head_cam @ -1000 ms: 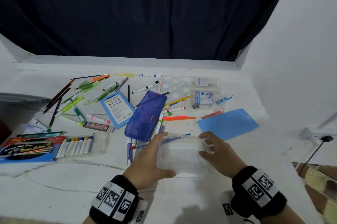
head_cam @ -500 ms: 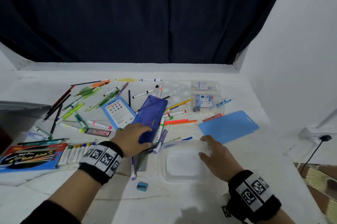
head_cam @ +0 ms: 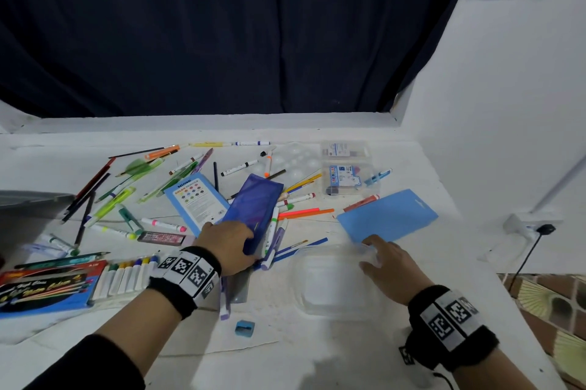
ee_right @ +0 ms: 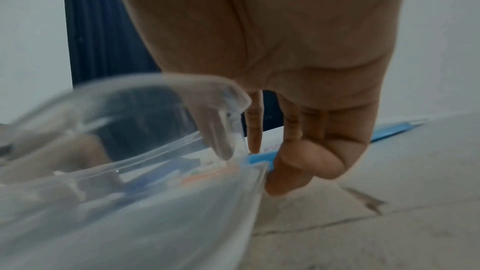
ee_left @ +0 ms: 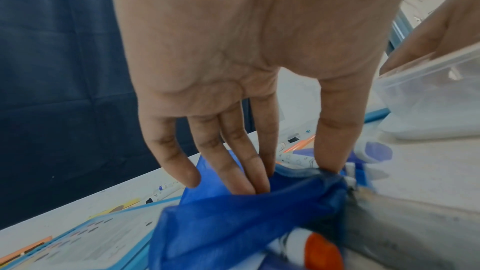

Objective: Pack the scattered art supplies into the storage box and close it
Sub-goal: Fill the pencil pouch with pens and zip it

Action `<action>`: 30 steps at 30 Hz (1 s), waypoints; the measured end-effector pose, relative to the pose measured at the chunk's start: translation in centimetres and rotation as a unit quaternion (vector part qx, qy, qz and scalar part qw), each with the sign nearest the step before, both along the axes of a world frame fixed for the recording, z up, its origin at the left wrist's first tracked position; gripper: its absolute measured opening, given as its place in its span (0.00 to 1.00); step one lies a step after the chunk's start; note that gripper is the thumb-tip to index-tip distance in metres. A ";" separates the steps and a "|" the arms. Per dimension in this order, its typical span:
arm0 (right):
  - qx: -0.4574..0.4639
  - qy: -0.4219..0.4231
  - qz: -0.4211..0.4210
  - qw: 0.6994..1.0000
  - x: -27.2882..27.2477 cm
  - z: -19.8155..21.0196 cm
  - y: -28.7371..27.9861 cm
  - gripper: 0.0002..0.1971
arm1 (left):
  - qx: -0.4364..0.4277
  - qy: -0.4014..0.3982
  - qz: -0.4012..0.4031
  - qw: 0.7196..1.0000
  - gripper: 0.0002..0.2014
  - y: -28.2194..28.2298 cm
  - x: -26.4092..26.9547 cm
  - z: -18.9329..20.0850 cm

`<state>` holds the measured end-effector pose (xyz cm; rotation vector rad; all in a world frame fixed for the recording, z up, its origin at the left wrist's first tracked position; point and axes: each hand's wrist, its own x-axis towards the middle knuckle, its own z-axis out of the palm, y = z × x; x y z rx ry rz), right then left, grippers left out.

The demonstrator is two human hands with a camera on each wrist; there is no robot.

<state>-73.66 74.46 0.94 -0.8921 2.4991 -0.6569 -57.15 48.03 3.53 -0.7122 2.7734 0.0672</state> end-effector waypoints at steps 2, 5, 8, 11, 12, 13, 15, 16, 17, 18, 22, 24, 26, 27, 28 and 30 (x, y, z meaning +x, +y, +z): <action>0.002 0.007 -0.014 1.000 -0.4 0.1 0.4 0.20 | -0.008 -0.004 0.000 1.000 0.20 0.2 0.0 -0.2; 0.004 0.029 -0.024 0.999 0.2 0.2 0.6 0.22 | -0.007 -0.001 0.007 1.000 0.20 0.6 0.0 -0.4; -0.046 0.075 -0.017 0.996 1.6 1.3 0.2 0.23 | 0.009 0.025 0.022 0.999 0.18 0.5 0.3 0.3; -0.134 0.101 0.007 0.986 2.7 3.0 -0.9 0.19 | 0.018 0.094 0.044 0.994 0.16 0.0 1.2 1.6; -0.164 0.103 0.015 0.981 3.0 3.6 -1.3 0.18 | 0.022 0.129 0.055 0.990 0.15 -0.3 1.7 2.0; -0.192 0.103 0.024 0.976 3.3 4.1 -1.8 0.16 | 0.028 0.171 0.067 0.983 0.14 -0.6 2.2 2.5; -0.232 0.103 0.044 0.966 4.0 5.0 -2.7 0.14 | 0.044 0.268 0.085 0.959 0.14 -1.0 3.2 3.6; -0.245 0.103 0.055 0.963 4.4 5.4 -3.2 0.13 | 0.055 0.316 0.083 0.943 0.14 -1.1 3.6 4.2; -0.255 0.101 0.063 0.960 4.8 5.6 -3.7 0.13 | 0.066 0.361 0.071 0.928 0.15 -1.1 4.1 4.8; -0.264 0.101 0.068 0.957 5.1 5.8 -4.2 0.13 | 0.075 0.395 0.052 0.914 0.14 -1.0 4.5 5.4; -0.314 0.114 0.080 0.939 6.2 6.1 -6.2 0.14 | 0.085 0.444 -0.020 0.892 0.12 -0.5 6.7 7.4; -0.309 0.110 0.077 0.941 6.8 6.2 -7.0 0.13 | 0.105 0.461 -0.016 0.881 0.16 -0.1 8.0 7.8; -0.288 0.120 0.068 0.948 7.5 6.2 -7.7 0.12 | 0.118 0.475 -0.006 0.872 0.17 0.5 9.5 8.0; -0.287 0.132 0.058 0.947 8.0 6.2 -7.9 0.11 | 0.117 0.478 -0.010 0.870 0.16 0.8 10.2 8.0; -0.299 0.141 0.049 0.943 8.4 6.3 -8.1 0.10 | 0.114 0.477 -0.020 0.872 0.16 1.2 11.0 7.9; -0.348 0.138 0.040 0.926 9.2 6.6 -8.6 0.08 | 0.110 0.470 -0.040 0.875 0.18 1.6 12.5 7.6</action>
